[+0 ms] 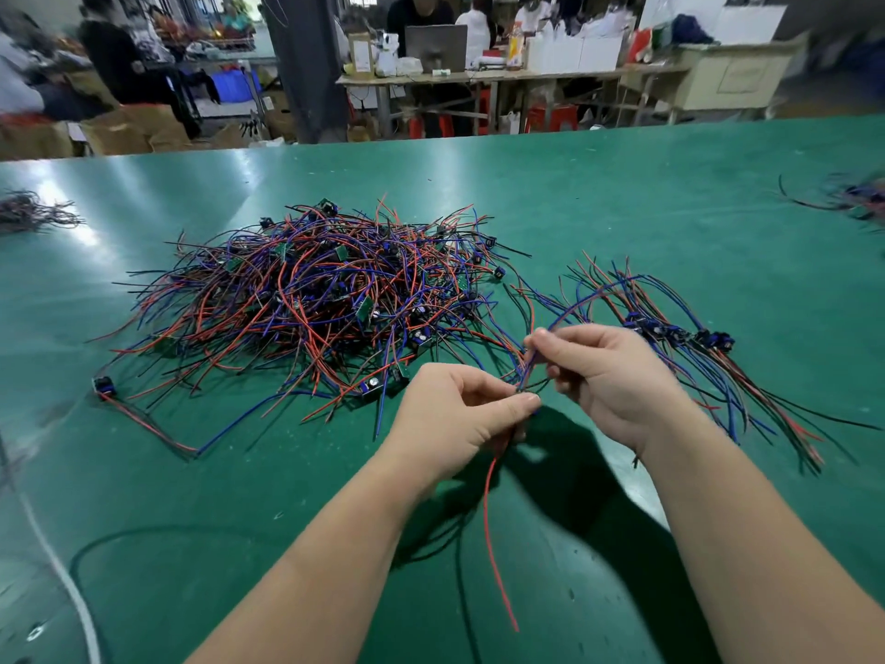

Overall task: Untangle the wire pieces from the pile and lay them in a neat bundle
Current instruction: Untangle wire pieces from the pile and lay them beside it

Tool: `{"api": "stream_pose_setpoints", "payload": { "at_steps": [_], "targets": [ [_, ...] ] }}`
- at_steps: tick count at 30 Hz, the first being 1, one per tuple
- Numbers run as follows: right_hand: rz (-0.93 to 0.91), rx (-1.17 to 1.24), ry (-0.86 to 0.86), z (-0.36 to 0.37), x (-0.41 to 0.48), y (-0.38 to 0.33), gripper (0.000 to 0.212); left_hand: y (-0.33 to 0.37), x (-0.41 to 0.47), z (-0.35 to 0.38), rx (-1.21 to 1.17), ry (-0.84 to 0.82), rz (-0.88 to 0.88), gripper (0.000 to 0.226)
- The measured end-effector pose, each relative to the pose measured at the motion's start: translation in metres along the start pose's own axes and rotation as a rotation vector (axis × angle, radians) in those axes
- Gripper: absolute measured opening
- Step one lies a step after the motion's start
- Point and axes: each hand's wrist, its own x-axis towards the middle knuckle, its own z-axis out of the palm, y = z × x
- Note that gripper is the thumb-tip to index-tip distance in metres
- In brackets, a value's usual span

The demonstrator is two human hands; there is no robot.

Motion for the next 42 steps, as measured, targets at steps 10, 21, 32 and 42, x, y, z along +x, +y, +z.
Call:
{"api": "stream_pose_setpoints", "payload": {
  "at_steps": [10, 21, 32, 42],
  "targets": [
    [-0.112, 0.362, 0.295, -0.029, 0.006, -0.017, 0.013, -0.006, -0.005, 0.004, 0.337, -0.169, -0.047, 0.019],
    [-0.080, 0.373, 0.314, -0.029, 0.010, -0.016, 0.022, 0.006, -0.009, -0.003, 0.166, -0.224, -0.109, 0.014],
    [-0.180, -0.120, -0.298, 0.003, 0.000, 0.009, 0.022, 0.024, -0.005, -0.005, -0.690, -0.007, -0.201, 0.030],
    [-0.024, 0.449, -0.095, 0.018, -0.004, 0.003, 0.005, 0.015, -0.007, 0.009, -0.438, 0.117, -0.012, 0.022]
  ]
}}
